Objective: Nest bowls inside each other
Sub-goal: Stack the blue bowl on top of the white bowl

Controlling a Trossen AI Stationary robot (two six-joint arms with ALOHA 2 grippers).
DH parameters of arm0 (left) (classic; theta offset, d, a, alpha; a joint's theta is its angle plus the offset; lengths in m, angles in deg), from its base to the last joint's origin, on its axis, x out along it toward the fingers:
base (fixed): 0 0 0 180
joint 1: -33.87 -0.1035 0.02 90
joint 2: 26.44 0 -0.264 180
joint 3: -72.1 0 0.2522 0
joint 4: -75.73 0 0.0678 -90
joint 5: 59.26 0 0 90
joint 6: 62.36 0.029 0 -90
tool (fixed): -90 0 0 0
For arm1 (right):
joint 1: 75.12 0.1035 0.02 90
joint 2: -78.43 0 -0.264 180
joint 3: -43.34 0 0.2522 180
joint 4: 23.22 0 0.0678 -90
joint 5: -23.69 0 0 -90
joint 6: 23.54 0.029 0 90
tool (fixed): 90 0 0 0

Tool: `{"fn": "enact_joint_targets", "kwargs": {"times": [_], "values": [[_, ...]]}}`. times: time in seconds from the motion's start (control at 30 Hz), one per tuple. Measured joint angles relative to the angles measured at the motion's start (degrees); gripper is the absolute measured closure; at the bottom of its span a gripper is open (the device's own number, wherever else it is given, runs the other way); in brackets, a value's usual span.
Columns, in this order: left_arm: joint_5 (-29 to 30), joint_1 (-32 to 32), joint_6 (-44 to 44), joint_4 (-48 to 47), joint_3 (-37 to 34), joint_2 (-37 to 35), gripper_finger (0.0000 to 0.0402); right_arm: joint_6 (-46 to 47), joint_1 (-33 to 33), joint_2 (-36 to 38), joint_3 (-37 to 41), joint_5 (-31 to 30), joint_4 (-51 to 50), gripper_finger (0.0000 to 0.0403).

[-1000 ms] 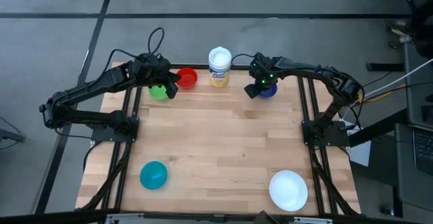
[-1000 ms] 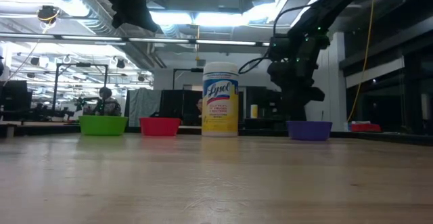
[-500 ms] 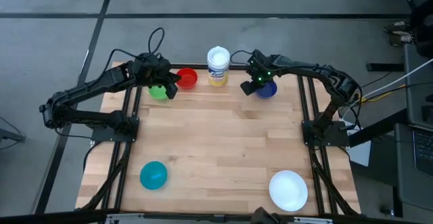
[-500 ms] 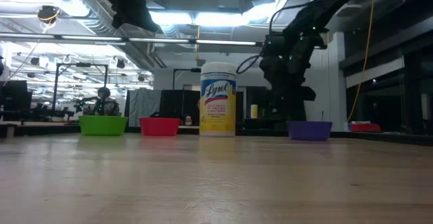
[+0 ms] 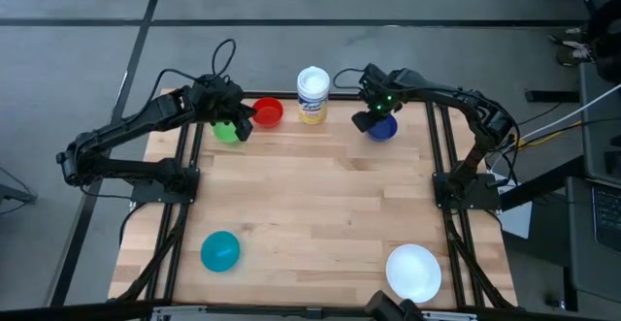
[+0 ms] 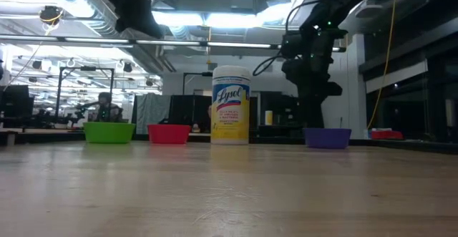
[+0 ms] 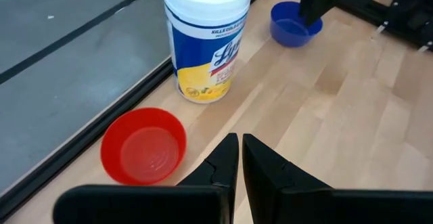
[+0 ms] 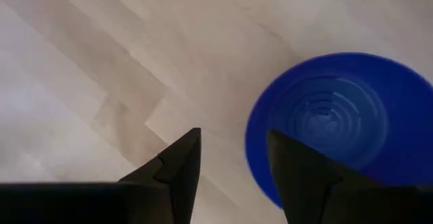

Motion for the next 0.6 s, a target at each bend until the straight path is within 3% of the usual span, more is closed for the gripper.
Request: {"fn": "enact_joint_targets", "kwargs": {"times": [0.6], "values": [[-1.9,-1.4,0.8,-1.0,0.0,0.0,0.0384,0.0,0.0,-3.9,0.1,-0.5,-0.2,0.0240]]}}
